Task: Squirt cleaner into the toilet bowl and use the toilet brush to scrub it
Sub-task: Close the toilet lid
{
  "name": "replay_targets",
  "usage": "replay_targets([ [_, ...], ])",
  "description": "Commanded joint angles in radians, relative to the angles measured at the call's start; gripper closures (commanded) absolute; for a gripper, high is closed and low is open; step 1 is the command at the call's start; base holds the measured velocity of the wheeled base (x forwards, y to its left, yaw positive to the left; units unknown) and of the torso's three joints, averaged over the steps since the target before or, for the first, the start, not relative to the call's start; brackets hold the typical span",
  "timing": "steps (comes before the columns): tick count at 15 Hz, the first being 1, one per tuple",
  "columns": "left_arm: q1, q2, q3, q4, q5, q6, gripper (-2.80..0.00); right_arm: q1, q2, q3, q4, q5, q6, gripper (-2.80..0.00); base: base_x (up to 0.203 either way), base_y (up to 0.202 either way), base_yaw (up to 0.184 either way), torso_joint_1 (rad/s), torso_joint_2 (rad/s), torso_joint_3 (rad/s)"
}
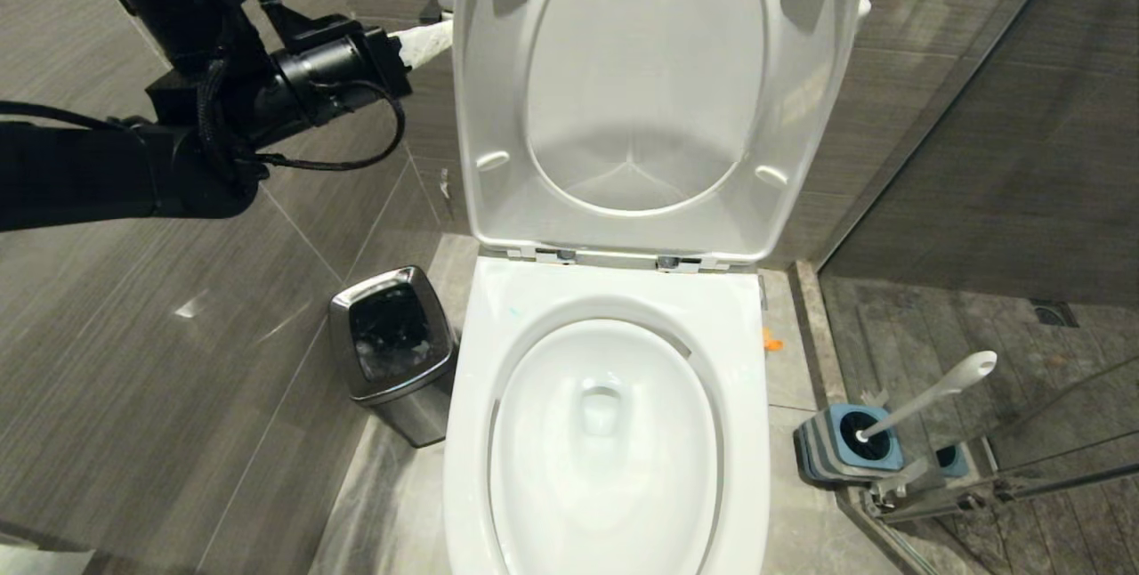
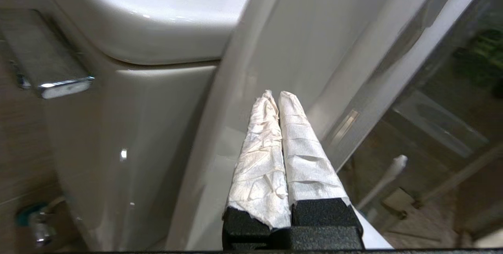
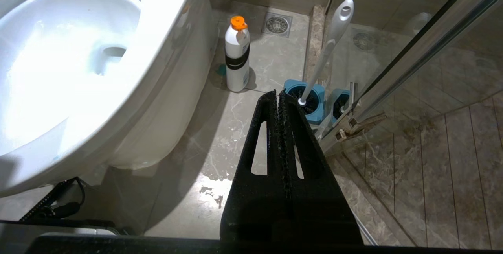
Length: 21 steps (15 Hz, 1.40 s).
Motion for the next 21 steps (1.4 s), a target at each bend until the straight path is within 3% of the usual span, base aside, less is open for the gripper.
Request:
replay_targets([
  [1, 0.004, -0.059, 0.063, -0.003, -0.054, -0.019, 0.00, 0.001, 0.001, 0.001, 0.000, 0.000, -0.001, 0.00, 0.000, 0.000, 0.000, 0.000, 0.00, 0.000],
  [8, 0.021, -0.161, 0.225, 0.028, -0.246, -0.041, 0.00, 0.001, 0.001, 0.000, 0.000, 0.000, -0.001, 0.00, 0.000, 0.000, 0.000, 0.000, 0.00, 0.000],
  [12, 0.060, -0.248, 0.311, 0.175, -0.409, -0.040, 0.00, 0.001, 0.001, 0.000, 0.000, 0.000, -0.001, 0.00, 0.000, 0.000, 0.000, 0.000, 0.00, 0.000],
  [18, 0.073, -0.312, 0.347, 0.358, -0.445, -0.032, 0.00, 0.001, 0.001, 0.000, 0.000, 0.000, -0.001, 0.00, 0.000, 0.000, 0.000, 0.000, 0.00, 0.000],
  [21, 0.075, -0.352, 0.349, 0.568, -0.487, -0.025, 0.00, 0.001, 0.001, 0.000, 0.000, 0.000, -0.001, 0.00, 0.000, 0.000, 0.000, 0.000, 0.00, 0.000],
])
